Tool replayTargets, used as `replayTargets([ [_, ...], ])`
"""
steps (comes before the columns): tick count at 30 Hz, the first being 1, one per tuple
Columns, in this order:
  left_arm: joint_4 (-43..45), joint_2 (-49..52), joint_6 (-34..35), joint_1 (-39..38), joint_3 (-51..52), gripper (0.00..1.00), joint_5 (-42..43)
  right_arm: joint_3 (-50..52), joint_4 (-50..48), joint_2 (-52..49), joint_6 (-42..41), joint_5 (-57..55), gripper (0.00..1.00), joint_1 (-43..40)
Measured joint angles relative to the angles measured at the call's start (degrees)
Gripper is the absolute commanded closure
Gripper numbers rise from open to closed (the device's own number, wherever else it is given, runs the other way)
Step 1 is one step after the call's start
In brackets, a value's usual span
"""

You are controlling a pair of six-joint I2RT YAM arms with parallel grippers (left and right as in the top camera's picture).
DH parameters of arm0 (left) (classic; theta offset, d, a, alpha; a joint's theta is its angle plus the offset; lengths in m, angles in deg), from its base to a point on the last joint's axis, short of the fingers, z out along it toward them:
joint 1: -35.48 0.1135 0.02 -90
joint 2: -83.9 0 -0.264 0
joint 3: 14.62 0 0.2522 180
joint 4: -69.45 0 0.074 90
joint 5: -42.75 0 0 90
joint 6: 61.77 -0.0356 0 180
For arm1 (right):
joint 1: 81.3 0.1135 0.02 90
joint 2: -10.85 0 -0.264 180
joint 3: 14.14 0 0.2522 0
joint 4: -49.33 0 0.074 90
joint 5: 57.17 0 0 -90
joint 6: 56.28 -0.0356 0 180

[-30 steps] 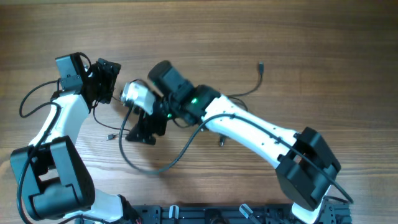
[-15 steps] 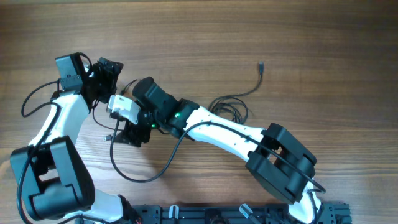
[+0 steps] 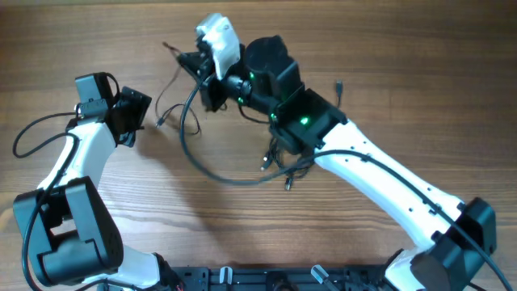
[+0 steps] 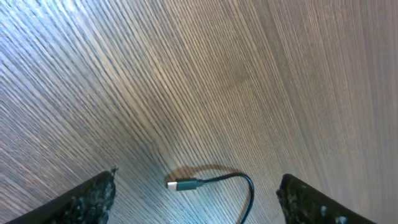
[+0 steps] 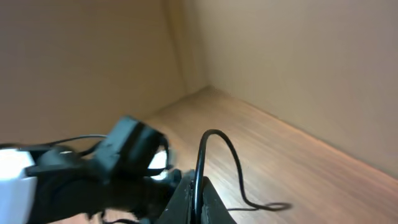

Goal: Untangle cables

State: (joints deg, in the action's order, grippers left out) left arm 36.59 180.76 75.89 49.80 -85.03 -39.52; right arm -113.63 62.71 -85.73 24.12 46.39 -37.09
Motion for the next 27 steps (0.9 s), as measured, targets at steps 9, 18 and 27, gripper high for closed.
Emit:
replayTargets([
  [9, 16.44, -6.05, -14.29, -0.15, 0.31, 0.03, 18.12, 0.15, -4.76, -2.67, -11.76, -4.74, 0.95, -0.74],
  [18, 14.51, -7.85, -26.18, -5.27, 0.17, 0.02, 22.97, 0.11, 3.87, -5.77, -18.29, -17.57, 0.00, -14.69],
  [27, 15.56, -7.85, -35.74, -18.23, 0.09, 0.06, 13.14, 0.15, 8.68, -9.33, -19.65, -5.40, 0.00, -16.57],
])
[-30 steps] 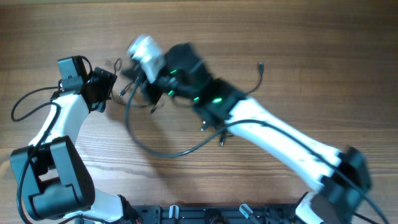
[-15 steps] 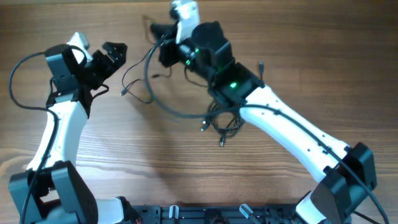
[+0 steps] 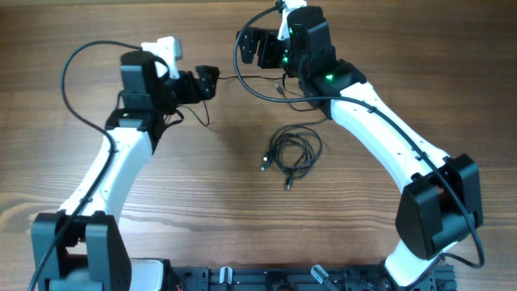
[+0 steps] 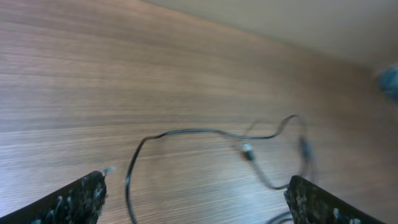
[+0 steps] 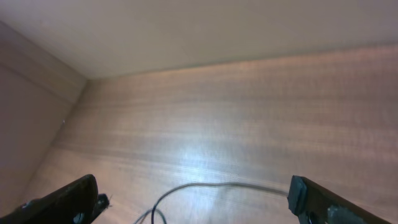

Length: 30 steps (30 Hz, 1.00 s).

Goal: Untangle cables

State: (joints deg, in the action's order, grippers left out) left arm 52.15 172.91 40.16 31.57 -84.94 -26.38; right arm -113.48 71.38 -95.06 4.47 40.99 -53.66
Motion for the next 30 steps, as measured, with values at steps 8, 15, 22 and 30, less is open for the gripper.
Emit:
replayTargets([
  [8, -23.87, 0.50, -11.04, -1.25, -17.92, 0.01, -12.98, 0.15, 14.34, 4.42, -3.10, 3.02, 0.00, -8.55],
  [15, -49.31, 15.61, -14.43, -1.25, -40.72, 0.00, -15.45, 0.15, 22.69, 6.05, -15.32, 5.81, 0.00, -9.73],
  [22, -41.59, 19.43, -16.04, -1.25, -46.16, 0.03, -10.60, 0.15, 26.80, 6.05, -17.92, 6.86, 0.00, -9.73],
  [30, -32.98, 36.39, -23.28, -6.43, -46.38, 0.09, -5.75, 0.15, 30.97, 6.05, -18.49, 9.66, 0.00, -9.73],
])
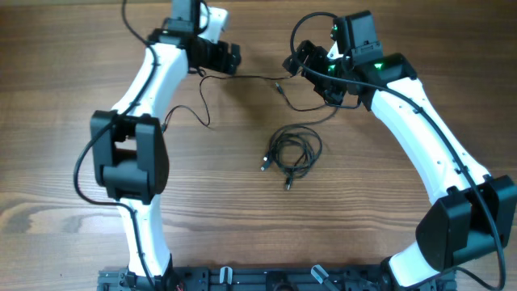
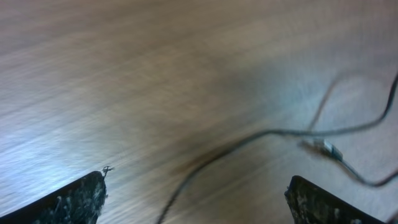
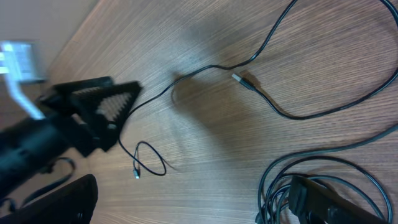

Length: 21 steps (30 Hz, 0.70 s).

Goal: Untangle cables

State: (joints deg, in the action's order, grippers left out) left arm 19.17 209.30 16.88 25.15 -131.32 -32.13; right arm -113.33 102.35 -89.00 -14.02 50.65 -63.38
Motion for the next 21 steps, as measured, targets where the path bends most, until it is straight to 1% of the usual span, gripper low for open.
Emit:
replayTargets([
  [1, -0.52, 0.31, -0.68, -0.52, 0.00, 0.18, -0.02, 0.00, 0.20, 0.00, 0.00, 0.04, 0.00, 0.00],
  [2, -1.86, 0.81, -2.38, -1.86, 0.00, 0.24, -0.44, 0.00, 0.20, 0.00, 0.00, 0.15, 0.00, 0.00],
  [3, -2.78, 0.94, -2.80, -2.27, 0.00, 0.26, -0.63, 0.00, 0.20, 0.00, 0.00, 0.15, 0.00, 0.00],
  [4, -4.33, 1.05, -4.44, -2.56, 0.00, 0.25, -1.33, 0.00, 0.22, 0.00, 0.00, 0.17, 0.00, 0.00],
  [5, -5.88, 1.42, -5.22, -2.60, 0.00, 0.19, -1.86, 0.00, 0.20, 0.00, 0.00, 0.17, 0.00, 0.00],
  [7, -7.21, 3.39, -6.49, -2.47, -0.02, 0.19, -4.22, 0.00, 0.22, 0.00, 0.00, 0.17, 0.00, 0.00],
  [10, -6.12, 6.97, -6.84, -2.40, 0.00, 0.19, -6.86, 0.00, 0.59, 0.00, 0.00, 0.17, 0.00, 0.00],
  [12, -4.04, 7.32, -7.02, -2.38, 0.00, 0.23, -7.69, 0.00, 0.63, 0.00, 0.00, 0.15, 0.00, 0.00],
  [14, -3.08, 7.32, -7.17, -2.38, 0.00, 0.35, -8.28, 0.00, 0.66, 0.00, 0.00, 0.17, 0.00, 0.00],
  [15, -3.02, 7.32, -7.15, -2.38, 0.00, 0.44, -8.48, 0.00, 0.68, 0.00, 0.00, 0.15, 0.00, 0.00],
  [16, -3.04, 7.32, -7.39, -2.38, 0.00, 0.62, -8.57, 0.00, 0.74, 0.00, 0.00, 0.17, 0.00, 0.00],
  [17, -3.43, 7.34, -7.69, -2.38, 0.00, 0.74, -8.70, 0.00, 0.83, 0.00, 0.00, 0.17, 0.00, 0.00],
  [18, -3.85, 7.34, -7.54, -2.38, 0.00, 0.88, -8.87, 0.00, 0.83, 0.00, 0.00, 0.17, 0.00, 0.00],
  [19, -5.31, 7.34, -7.65, -2.38, 0.00, 0.96, -8.92, 0.00, 0.83, 0.00, 0.00, 0.17, 0.00, 0.00],
  [21, -6.58, 7.37, -7.78, -2.38, 0.00, 0.96, -8.90, 0.00, 0.83, 0.00, 0.00, 0.17, 0.00, 0.00],
])
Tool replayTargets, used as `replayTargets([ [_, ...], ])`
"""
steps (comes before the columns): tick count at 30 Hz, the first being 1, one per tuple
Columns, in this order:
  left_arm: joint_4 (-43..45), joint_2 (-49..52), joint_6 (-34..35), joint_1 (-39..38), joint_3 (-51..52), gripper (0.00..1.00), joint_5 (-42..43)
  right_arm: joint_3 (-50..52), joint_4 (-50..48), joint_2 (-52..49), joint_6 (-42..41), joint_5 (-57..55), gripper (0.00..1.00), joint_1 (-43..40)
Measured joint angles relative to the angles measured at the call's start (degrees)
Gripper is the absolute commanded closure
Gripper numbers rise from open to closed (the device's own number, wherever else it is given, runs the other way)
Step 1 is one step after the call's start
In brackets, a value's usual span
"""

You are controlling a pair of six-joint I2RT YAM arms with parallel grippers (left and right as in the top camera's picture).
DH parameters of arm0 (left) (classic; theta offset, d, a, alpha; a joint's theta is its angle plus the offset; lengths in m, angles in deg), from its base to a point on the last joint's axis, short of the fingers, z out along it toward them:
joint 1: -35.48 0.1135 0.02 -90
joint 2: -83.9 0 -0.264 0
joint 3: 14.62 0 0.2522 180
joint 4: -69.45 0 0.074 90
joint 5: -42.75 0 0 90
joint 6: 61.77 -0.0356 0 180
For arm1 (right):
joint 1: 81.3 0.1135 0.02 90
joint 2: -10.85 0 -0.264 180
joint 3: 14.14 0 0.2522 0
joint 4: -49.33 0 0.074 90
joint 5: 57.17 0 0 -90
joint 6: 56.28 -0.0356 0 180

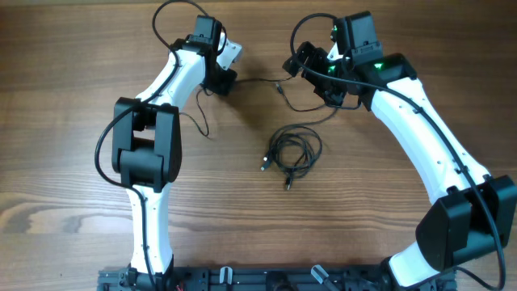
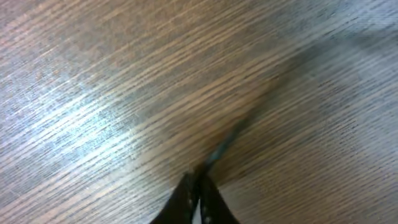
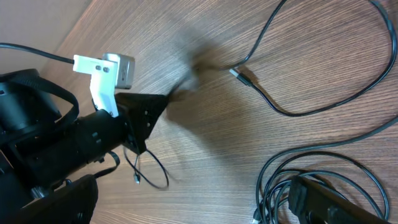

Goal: Untangle cables

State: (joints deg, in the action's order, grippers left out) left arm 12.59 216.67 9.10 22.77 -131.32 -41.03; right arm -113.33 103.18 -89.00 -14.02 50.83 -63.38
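Note:
A thin black cable (image 1: 250,79) lies stretched along the back of the wooden table, its plug (image 3: 239,76) near the middle. My left gripper (image 1: 224,81) is down on the table and shut on this cable; in the left wrist view the closed jaws (image 2: 198,182) pinch the blurred strand. A second black cable lies as a coil (image 1: 277,149) at the table's centre, its loops at the bottom of the right wrist view (image 3: 267,186). My right gripper (image 1: 311,74) hovers open over the thin cable's right part, nothing between its fingers (image 3: 314,199).
The thin cable's left end curls into a small loop (image 1: 198,125) beside the left arm, also in the right wrist view (image 3: 152,177). The left arm's own lead arches over the back edge (image 1: 174,12). Bare wood lies in front of the coil.
My left gripper was open above the thin cable at the back of the table. It now sits lower, slightly nearer, and is shut on that cable. The right arm has not moved.
First my right gripper was shut on a cable over the left middle of the table, the left one open nearby. Then both stood open at the back, the thin cable laid out between them, the coil at centre. Now the left is shut on the thin cable.

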Motion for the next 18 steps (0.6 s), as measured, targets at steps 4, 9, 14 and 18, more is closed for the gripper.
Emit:
replayTargets([
  [4, -0.07, 0.00, -0.04, 0.00, 0.00, 0.96, 0.00, 0.00, 0.00, 0.00, 0.00, 0.00, 0.00, 0.00],
  [9, -0.13, -0.68, 2.32, 1.07, -2.51, 0.96, 0.09, 0.00, 0.04, 0.00, 0.00, 0.00, 0.00, 0.00],
  [14, 8.31, -9.81, 13.84, 9.75, -10.47, 0.96, 4.04, 0.00, 0.85, 0.00, 0.00, 0.00, 0.00, 0.00],
  [18, 15.80, -12.79, 25.16, 17.51, -11.58, 0.96, 7.65, 0.00, 1.03, 0.00, 0.11, 0.00, 0.00, 0.00],
])
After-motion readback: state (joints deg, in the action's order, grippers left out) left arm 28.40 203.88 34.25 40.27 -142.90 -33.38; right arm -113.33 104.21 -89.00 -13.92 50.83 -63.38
